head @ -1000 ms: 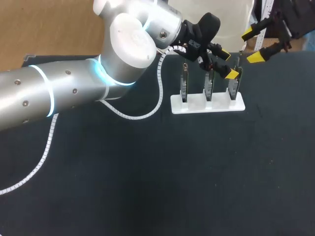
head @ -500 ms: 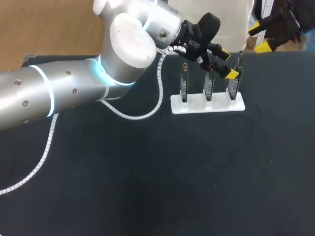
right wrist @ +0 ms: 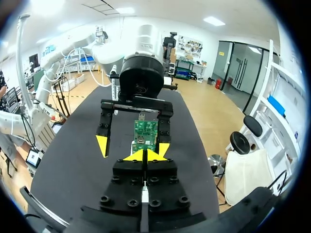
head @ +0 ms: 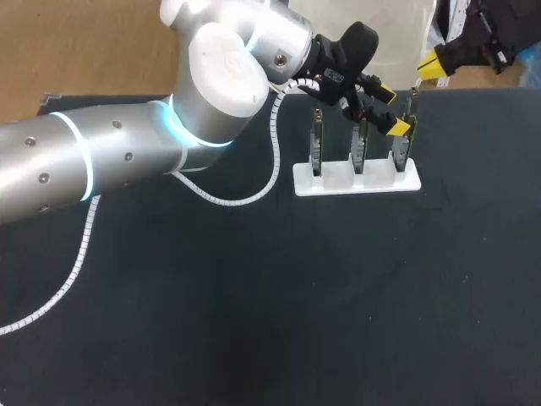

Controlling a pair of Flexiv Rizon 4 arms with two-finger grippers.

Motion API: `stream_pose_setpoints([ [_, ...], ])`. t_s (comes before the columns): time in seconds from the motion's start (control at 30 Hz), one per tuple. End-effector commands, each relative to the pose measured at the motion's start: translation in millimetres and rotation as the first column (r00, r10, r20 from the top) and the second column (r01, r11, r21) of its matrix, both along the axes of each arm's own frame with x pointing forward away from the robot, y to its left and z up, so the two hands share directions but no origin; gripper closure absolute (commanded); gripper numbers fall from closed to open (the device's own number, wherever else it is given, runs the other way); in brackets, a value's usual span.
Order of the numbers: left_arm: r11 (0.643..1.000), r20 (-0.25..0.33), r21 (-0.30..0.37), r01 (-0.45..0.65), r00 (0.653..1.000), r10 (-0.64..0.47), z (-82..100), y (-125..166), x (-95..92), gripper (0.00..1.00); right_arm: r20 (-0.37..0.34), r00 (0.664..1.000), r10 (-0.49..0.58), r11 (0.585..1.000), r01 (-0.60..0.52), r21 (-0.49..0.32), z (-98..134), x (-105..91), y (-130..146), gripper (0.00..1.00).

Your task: Pick up the optical module with the left hand, and insert it into the network port with the right hand.

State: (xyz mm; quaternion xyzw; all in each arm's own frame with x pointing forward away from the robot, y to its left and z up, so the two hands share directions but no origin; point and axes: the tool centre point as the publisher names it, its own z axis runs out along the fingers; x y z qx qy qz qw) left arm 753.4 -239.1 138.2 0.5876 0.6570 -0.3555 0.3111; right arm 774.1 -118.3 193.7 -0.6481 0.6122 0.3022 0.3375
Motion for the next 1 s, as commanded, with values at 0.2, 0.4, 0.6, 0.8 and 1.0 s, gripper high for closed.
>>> stream_pose_setpoints([
  [0.2, 1.0, -0.002, 0.005, 0.001, 1.0, -0.001, 0.7, -1, 0.9, 0.0, -0.011, 1.0, 0.001, 1.0, -0.001, -0.013, -7, 4.0, 6, 1.0],
  [0.4, 1.0, -0.002, 0.005, 0.001, 1.0, -0.001, 0.7, -1, 0.9, 0.0, -0.017, 1.0, 0.002, 1.0, -0.002, -0.02, -10, 5.0, 8, 1.0],
  [0.6, 1.0, -0.002, 0.005, 0.001, 1.0, -0.001, 0.7, -1, 0.9, 0.0, -0.022, 1.0, 0.004, 0.999, -0.004, -0.034, -14, 6.4, 9, 1.0],
  [0.8, 1.0, -0.002, 0.005, 0.001, 1.0, -0.001, 0.7, -1, 0.9, 0.0, -0.04, 0.999, -0.002, 0.999, 0.0, -0.038, -20, 6.8, 8, 1.0],
  [1.0, 1.0, -0.002, 0.005, 0.001, 1.0, -0.001, 0.7, -1, 0.9, 0.0, -0.062, 0.998, -0.012, 0.999, 0.009, -0.045, -27, 6.0, 7, 1.0],
])
